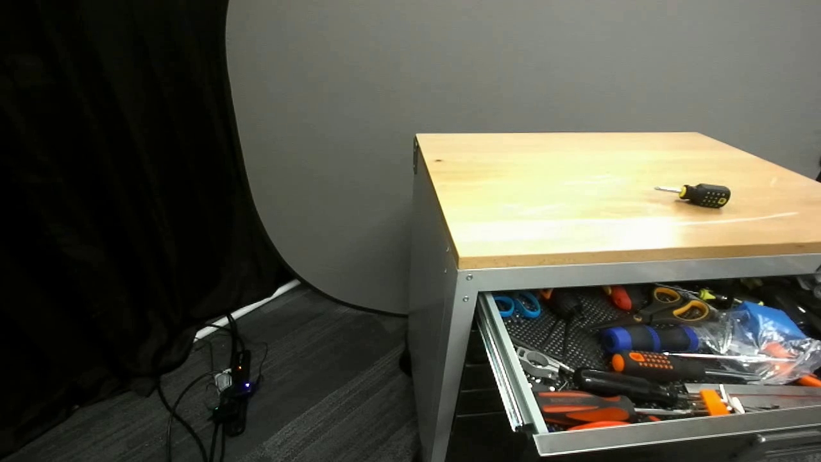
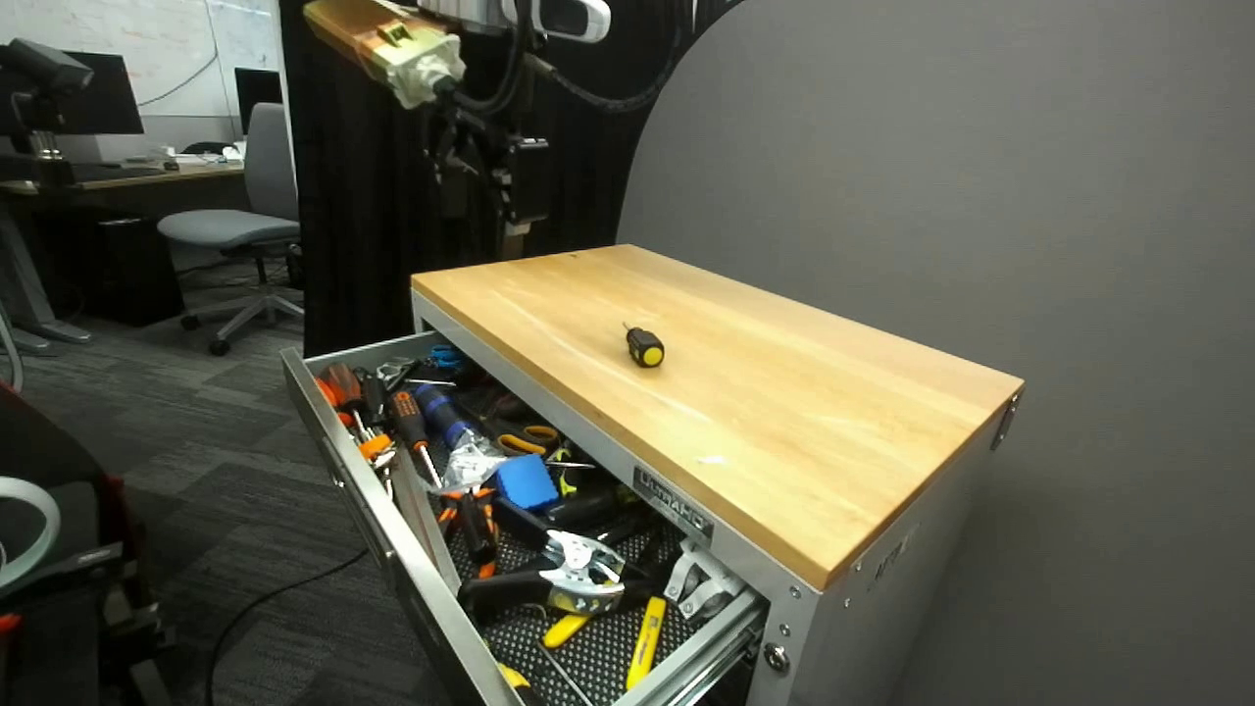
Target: Pick up the black screwdriver from the counter and place it inside the topmost drawer then push the drawer closed
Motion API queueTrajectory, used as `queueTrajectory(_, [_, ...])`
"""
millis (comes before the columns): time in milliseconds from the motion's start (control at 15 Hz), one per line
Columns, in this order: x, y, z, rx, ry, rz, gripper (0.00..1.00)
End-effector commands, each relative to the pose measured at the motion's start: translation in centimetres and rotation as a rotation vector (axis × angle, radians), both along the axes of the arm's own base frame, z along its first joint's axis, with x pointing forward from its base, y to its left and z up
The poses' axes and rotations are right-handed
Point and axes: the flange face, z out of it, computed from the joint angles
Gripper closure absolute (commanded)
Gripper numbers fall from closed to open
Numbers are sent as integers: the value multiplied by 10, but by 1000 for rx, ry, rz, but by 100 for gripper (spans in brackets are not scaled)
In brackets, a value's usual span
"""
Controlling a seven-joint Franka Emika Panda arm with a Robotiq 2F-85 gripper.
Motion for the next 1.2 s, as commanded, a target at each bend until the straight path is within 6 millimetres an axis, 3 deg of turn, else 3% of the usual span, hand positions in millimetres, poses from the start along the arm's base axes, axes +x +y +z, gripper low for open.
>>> queueTrajectory(0, [44, 21, -9, -64, -85, 31, 0])
queueTrajectory(200, [57, 30, -20, -127, -65, 148, 0])
queueTrajectory(600, [75, 31, -29, -224, -81, 218, 0])
queueTrajectory(667, [115, 51, -59, -216, -92, 217, 0])
queueTrajectory(1133, [179, 79, -111, -209, -178, 148, 0])
